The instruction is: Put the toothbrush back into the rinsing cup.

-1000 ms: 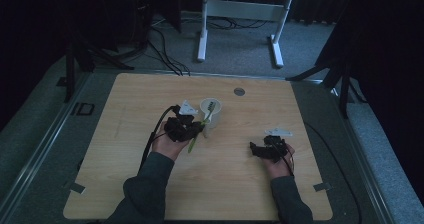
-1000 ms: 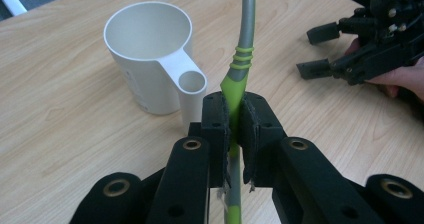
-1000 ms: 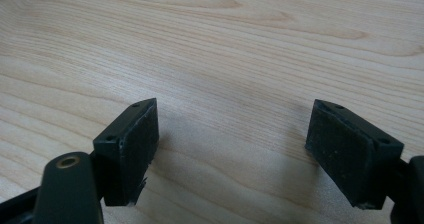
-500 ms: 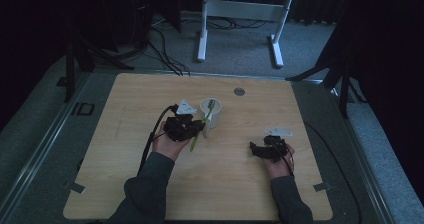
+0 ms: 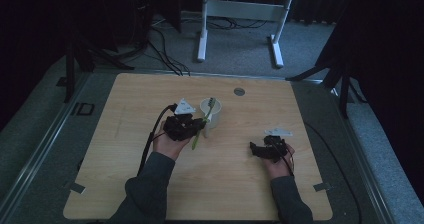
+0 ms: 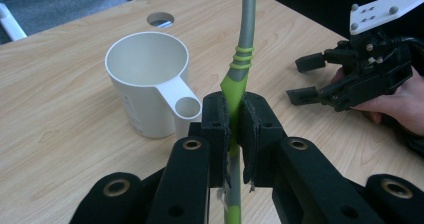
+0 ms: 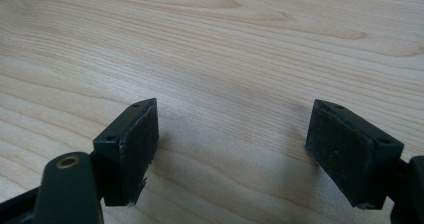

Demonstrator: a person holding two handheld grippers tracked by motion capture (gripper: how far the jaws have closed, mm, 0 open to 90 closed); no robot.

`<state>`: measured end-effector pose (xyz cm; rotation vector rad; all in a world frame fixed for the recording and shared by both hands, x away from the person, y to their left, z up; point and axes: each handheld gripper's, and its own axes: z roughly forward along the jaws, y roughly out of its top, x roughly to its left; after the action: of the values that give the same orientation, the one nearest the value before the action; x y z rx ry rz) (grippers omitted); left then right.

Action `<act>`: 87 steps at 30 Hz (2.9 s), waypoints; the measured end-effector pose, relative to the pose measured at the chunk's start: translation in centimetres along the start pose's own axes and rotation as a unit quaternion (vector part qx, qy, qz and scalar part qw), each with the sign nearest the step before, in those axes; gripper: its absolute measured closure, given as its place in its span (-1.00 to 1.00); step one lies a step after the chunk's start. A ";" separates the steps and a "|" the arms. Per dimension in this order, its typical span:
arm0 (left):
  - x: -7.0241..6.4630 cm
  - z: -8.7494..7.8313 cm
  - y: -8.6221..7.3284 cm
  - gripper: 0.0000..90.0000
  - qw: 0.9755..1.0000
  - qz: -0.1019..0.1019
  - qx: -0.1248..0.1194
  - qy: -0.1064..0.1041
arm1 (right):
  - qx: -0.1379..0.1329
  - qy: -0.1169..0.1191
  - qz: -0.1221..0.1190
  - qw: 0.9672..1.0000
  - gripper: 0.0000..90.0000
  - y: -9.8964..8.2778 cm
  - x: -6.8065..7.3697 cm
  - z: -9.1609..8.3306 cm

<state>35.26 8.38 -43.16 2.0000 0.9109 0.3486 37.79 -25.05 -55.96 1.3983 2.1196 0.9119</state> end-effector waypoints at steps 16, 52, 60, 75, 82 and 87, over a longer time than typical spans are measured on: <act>0.0 -0.2 0.1 0.81 1.000 -0.002 -0.022 0.000 | 0.000 0.000 0.000 1.000 -0.54 0.0 0.0 0.0; -0.1 -0.2 0.3 0.81 0.998 -0.017 -0.067 0.011 | 0.000 0.000 0.000 1.000 -0.54 0.0 0.0 0.0; 0.0 0.0 0.4 0.81 0.997 -0.023 -0.072 0.013 | 0.000 0.000 0.001 1.000 -0.54 0.0 0.0 0.0; 0.3 0.2 0.5 0.81 0.996 -0.024 -0.086 0.011 | 0.000 0.000 0.000 1.000 -0.54 0.0 0.0 0.0; 0.4 0.4 0.7 0.81 0.995 -0.028 -0.093 0.010 | 0.000 0.000 0.000 1.000 -0.54 0.0 0.0 0.0; 0.5 0.4 0.7 0.81 0.995 -0.029 -0.096 0.012 | 0.000 0.000 0.000 1.000 -0.54 0.0 0.0 0.0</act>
<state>36.15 8.25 -42.85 1.7943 0.9133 0.4122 37.80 -25.04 -55.96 1.3981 2.1197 0.9128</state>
